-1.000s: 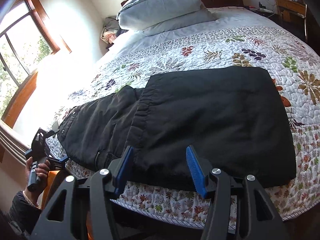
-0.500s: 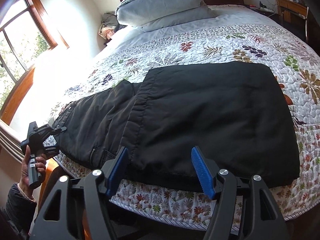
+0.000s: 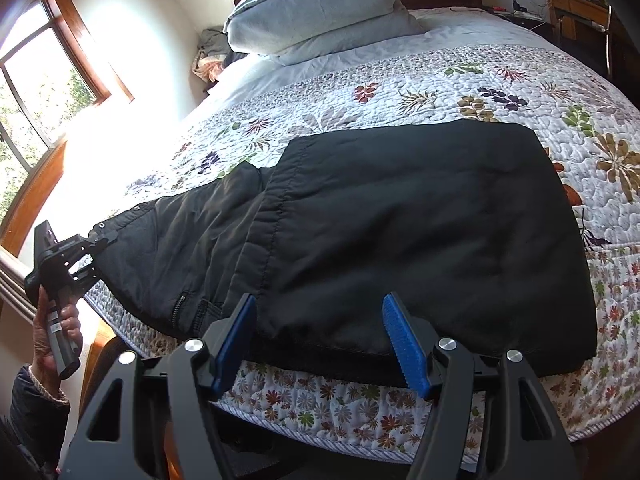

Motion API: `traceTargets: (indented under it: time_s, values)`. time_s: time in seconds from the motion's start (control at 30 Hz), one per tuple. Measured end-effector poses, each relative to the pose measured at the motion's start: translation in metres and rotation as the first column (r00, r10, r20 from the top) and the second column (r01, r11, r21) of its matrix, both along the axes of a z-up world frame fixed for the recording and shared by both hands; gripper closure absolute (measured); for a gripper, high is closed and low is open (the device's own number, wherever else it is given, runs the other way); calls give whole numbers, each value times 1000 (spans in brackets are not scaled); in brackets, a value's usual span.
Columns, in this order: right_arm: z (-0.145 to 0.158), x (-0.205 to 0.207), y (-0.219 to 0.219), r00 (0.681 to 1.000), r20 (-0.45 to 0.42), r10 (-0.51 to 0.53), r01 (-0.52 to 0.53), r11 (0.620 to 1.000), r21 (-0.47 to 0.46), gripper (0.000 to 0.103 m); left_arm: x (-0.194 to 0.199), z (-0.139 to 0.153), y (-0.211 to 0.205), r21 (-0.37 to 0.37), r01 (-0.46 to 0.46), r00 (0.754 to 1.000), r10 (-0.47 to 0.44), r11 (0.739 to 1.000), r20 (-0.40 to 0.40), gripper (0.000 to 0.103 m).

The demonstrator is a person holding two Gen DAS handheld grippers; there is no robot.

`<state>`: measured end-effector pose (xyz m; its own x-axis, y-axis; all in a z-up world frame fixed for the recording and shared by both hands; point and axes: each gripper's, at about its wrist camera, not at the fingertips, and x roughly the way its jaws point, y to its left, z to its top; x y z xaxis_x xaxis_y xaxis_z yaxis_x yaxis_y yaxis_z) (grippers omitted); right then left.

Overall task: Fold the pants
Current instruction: 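Grasp the pants bundle with the left gripper and lift it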

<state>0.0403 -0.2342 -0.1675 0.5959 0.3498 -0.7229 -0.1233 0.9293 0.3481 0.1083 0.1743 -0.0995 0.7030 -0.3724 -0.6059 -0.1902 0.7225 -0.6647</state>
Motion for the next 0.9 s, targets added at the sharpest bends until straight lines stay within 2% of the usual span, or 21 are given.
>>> traceTargets:
  time_s: [0.13, 0.23, 0.4, 0.47, 0.57, 0.63, 0.7, 0.77, 0.83, 0.9]
  values:
    - [0, 1, -5, 1000, 3, -11, 11, 1000, 5, 37, 9, 15, -21, 64, 44, 998, -47, 997, 47, 82]
    - [1, 3, -10, 1000, 8, -24, 24, 1000, 15, 37, 11, 26, -43, 139, 100, 990, -112, 985, 87, 78]
    - [5, 9, -18, 999, 21, -43, 42, 999, 30, 37, 17, 39, -91, 268, 223, 958, -262, 937, 119, 71]
    - [7, 12, -21, 998, 25, -49, 48, 998, 43, 37, 19, 39, -111, 321, 268, 940, -319, 909, 119, 66]
    - [10, 18, -26, 998, 30, -57, 55, 996, 66, 37, 22, 37, -143, 407, 345, 906, -414, 846, 92, 63]
    - [14, 22, -28, 998, 38, -56, 52, 995, 88, 37, 22, 33, -165, 457, 400, 874, -480, 795, 70, 60]
    - [19, 28, -28, 997, 52, -51, 44, 992, 115, 36, 21, 25, -187, 505, 459, 838, -545, 731, 28, 59]
    - [26, 35, -27, 997, 70, -42, 30, 986, 165, 29, 20, 16, -202, 526, 506, 808, -589, 683, -12, 58]
    - [32, 44, -26, 996, 87, -22, 0, 969, 246, 20, 21, 7, -211, 523, 544, 787, -615, 656, -47, 58]
    - [37, 56, -21, 994, 106, 0, -33, 951, 309, 17, 21, 2, -214, 505, 567, 777, -626, 651, -65, 52]
